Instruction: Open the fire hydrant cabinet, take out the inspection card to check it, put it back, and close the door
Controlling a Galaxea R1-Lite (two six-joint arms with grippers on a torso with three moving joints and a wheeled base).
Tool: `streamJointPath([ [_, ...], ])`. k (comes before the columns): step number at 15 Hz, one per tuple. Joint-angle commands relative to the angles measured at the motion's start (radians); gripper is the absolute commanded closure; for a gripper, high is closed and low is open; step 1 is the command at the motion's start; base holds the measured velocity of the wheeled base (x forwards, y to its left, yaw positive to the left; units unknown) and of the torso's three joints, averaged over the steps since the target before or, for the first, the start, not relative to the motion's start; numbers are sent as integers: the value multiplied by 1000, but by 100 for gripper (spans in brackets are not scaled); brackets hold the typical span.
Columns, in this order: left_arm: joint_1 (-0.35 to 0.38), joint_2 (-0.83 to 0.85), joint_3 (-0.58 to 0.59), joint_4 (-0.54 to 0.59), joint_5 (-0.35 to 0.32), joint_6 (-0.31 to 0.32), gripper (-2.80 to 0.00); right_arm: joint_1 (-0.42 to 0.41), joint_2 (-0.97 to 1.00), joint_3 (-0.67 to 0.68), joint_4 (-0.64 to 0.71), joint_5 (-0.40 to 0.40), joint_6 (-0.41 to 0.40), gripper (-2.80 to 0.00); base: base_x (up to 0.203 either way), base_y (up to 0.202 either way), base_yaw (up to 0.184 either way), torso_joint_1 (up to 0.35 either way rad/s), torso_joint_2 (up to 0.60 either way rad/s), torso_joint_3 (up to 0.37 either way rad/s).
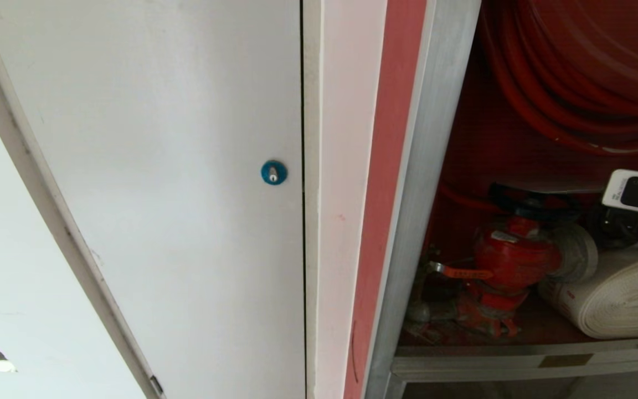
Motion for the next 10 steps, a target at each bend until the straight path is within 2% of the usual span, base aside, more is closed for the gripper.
streamJointPath([
  [1,0,0,6,-1,0,0,0,9,8,-2,-2,-7,-8,0,0,0,0,0,0,0],
  [10,0,1,6,-1,0,0,0,34,24,-14,-4,-30,-8,0,0,0,0,0,0,0],
])
